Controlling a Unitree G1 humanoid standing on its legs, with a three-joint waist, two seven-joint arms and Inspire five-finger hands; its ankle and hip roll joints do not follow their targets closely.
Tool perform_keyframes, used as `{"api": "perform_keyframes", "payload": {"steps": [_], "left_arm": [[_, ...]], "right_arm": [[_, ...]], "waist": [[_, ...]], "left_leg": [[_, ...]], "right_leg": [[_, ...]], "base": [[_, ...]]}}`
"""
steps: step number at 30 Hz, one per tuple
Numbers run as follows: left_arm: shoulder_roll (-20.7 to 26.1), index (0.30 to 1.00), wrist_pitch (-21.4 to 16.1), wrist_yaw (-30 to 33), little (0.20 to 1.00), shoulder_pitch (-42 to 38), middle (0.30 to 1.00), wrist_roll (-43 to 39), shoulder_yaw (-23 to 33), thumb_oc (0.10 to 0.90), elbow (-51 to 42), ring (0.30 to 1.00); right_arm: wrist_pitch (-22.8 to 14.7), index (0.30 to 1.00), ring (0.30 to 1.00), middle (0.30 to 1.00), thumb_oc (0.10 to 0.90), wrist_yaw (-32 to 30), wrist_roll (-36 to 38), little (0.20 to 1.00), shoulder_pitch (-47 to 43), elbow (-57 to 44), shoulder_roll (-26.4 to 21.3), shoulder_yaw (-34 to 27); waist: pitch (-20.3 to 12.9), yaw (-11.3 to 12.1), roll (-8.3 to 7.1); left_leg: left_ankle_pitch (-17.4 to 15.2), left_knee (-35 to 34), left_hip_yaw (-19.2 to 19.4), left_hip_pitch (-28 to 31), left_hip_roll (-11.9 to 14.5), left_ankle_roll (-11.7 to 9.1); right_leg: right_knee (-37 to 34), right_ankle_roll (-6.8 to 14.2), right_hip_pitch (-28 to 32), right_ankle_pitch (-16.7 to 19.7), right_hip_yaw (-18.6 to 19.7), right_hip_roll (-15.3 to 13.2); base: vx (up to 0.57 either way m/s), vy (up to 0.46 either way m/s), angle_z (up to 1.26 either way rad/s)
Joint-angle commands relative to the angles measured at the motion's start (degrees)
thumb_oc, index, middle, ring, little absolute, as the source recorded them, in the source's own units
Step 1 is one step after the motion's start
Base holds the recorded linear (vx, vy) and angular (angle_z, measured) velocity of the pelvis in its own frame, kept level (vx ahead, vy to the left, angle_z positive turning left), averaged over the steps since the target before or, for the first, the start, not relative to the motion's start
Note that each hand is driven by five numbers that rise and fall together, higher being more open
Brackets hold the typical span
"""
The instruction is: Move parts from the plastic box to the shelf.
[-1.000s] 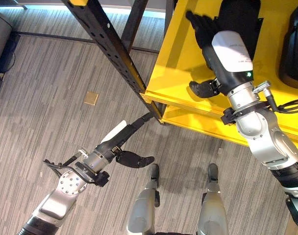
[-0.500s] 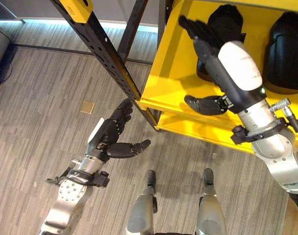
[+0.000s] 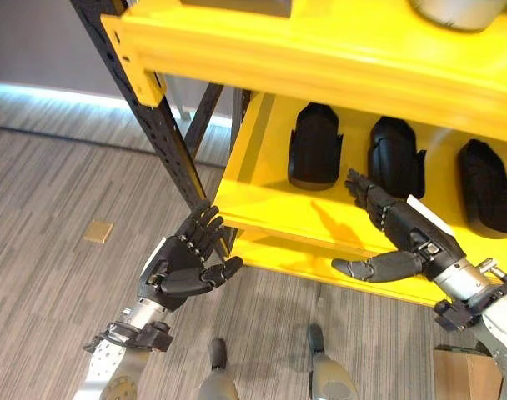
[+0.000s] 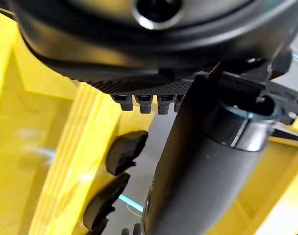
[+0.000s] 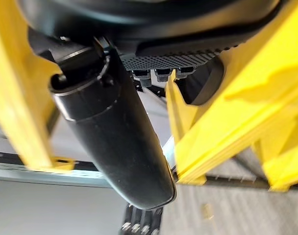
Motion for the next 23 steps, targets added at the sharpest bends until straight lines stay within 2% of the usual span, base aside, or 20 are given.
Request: {"api": "perform_keyframes", "payload": {"steps": [1, 3, 5, 9, 14, 18, 19, 23], "left_arm": [[1.3, 1.000, -6.8, -4.5, 1.000, 0.2, 1.000, -3.8, 2.8, 0.900, -2.4, 1.000], [1.1, 1.000, -7.5, -5.1, 1.000, -1.1, 1.000, -3.0, 2.3, 0.900, -1.3, 1.000], [0.8, 1.000, -6.9, -4.6, 1.000, -1.4, 1.000, -3.6, 2.3, 0.900, -1.3, 1.000], [0.5, 1.000, -5.6, -3.4, 1.000, -2.3, 1.000, -2.4, 1.7, 0.900, 0.3, 1.000], [0.1, 1.000, -5.4, -4.8, 1.000, -2.6, 1.000, -2.8, 1.2, 0.900, 0.6, 1.000], [0.3, 1.000, -6.5, -5.7, 1.000, -2.7, 1.000, -1.8, 0.8, 0.900, 0.5, 1.000], [0.5, 1.000, -8.9, -5.5, 1.000, -2.4, 1.000, 0.0, 0.6, 0.900, 0.5, 1.000], [0.4, 1.000, -10.5, -5.3, 1.000, -1.9, 1.000, -1.2, 1.0, 0.900, 0.5, 1.000]], "right_arm": [[-1.7, 1.000, 1.000, 1.000, 0.900, 7.0, 12.3, 1.000, -2.2, 0.6, -1.1, -3.3], [0.4, 1.000, 1.000, 1.000, 0.900, 7.3, 12.7, 1.000, -2.0, 3.4, 0.1, -2.8], [1.2, 1.000, 1.000, 1.000, 0.900, 8.5, 13.6, 1.000, -1.6, 5.4, 1.2, -2.3], [5.5, 1.000, 1.000, 1.000, 0.900, 12.0, 18.2, 1.000, -0.2, 9.4, 4.2, -1.6], [6.5, 1.000, 1.000, 1.000, 0.900, 14.1, 18.3, 1.000, -0.2, 13.8, 6.0, -1.4], [5.4, 1.000, 1.000, 1.000, 0.900, 13.8, 18.0, 1.000, 0.1, 13.8, 6.4, -0.9], [4.3, 1.000, 1.000, 1.000, 0.900, 12.9, 19.0, 1.000, 0.3, 14.1, 7.1, -1.0], [2.9, 1.000, 1.000, 1.000, 0.900, 13.7, 19.5, 1.000, 1.6, 13.5, 8.1, -1.7]], "waist": [[-6.7, -0.7, -0.17], [-7.1, -1.0, -0.30], [-7.4, -1.2, -0.33], [-8.0, -2.0, -0.66], [-8.4, -2.2, -0.49], [-8.5, -2.6, -0.44], [-8.5, -2.9, -0.32], [-8.4, -3.4, -0.25]], "left_leg": [[-5.2, -0.5, 5.4, 3.9, 3.4, 1.5], [-5.7, -0.5, 5.8, 4.6, 3.2, 1.7], [-6.0, -0.5, 5.9, 5.0, 2.9, 1.7], [-6.7, -0.5, 6.3, 6.2, 2.4, 2.1], [-7.2, -0.5, 6.3, 6.9, 2.1, 2.2], [-7.3, -0.5, 6.6, 7.4, 2.0, 2.3], [-7.5, -0.5, 6.7, 7.6, 2.0, 2.3], [-7.7, -0.5, 7.1, 7.8, 2.1, 2.3]], "right_leg": [[-0.1, 2.0, 0.2, -2.9, -0.7, -1.6], [-0.1, 2.3, -0.3, -2.4, -0.6, -1.6], [-0.1, 2.3, -0.3, -2.3, -0.5, -1.4], [-0.1, 2.1, 0.2, -2.1, -0.2, -1.1], [-0.1, 2.1, 0.6, -2.3, -0.4, -1.0], [-0.1, 1.9, 0.9, -2.3, -0.1, -0.8], [-0.1, 1.9, 0.9, -2.4, 0.1, -0.7], [-0.1, 1.8, 0.9, -2.6, 0.3, -0.6]], "base": [[-0.03, 0.002, -0.06], [-0.01, 0.000, -0.02], [-0.01, 0.002, -0.02], [0.00, -0.001, -0.01], [0.01, -0.003, -0.08], [0.03, -0.008, -0.01], [0.08, -0.019, -0.02], [0.05, 0.000, -0.03]]}}
